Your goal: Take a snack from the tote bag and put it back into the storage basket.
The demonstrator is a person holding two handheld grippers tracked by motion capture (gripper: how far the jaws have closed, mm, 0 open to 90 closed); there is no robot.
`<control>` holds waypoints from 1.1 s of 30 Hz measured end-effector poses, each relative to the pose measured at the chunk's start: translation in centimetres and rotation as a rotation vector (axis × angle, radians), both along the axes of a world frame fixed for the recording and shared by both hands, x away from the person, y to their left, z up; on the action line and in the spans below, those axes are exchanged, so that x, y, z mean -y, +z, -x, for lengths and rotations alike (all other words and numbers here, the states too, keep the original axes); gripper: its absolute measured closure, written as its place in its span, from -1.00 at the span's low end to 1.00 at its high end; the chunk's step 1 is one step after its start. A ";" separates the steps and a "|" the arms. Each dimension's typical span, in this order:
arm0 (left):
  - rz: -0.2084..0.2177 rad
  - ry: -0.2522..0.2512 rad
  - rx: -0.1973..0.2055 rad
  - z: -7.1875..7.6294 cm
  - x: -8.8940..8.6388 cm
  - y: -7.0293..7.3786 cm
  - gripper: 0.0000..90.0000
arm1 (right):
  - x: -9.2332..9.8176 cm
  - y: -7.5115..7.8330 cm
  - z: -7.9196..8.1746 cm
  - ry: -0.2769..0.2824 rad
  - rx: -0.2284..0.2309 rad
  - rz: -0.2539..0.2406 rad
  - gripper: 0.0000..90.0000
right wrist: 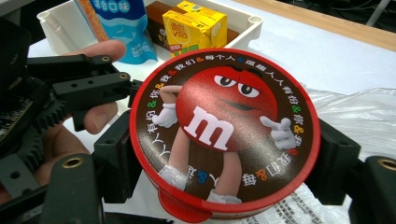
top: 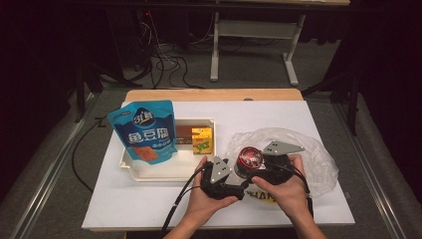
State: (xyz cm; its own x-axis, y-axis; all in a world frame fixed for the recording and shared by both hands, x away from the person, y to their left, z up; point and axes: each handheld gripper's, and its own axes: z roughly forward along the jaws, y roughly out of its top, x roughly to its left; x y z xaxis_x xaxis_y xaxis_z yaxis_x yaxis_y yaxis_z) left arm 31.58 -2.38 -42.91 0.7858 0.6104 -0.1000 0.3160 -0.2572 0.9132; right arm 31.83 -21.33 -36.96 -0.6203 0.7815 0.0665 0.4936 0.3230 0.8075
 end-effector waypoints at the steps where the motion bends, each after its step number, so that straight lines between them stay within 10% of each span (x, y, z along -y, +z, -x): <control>1: 0.011 -0.002 0.008 0.0 0.1 0.0 -0.74 | -0.1 -0.1 0.0 0.005 0.001 0.002 -0.41; 33: 0.018 -0.021 0.079 -0.1 0.9 -0.2 -0.46 | -1.1 -0.5 0.0 0.022 -0.044 -0.011 -0.42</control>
State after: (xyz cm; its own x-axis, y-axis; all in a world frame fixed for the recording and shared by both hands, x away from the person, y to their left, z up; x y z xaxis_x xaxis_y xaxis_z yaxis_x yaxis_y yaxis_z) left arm 31.72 -3.31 -43.14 0.8043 0.5923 -0.0481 0.2375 -0.2462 0.9397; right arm 31.87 -20.24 -37.47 -0.6338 0.7666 0.1028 0.5215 0.3253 0.7888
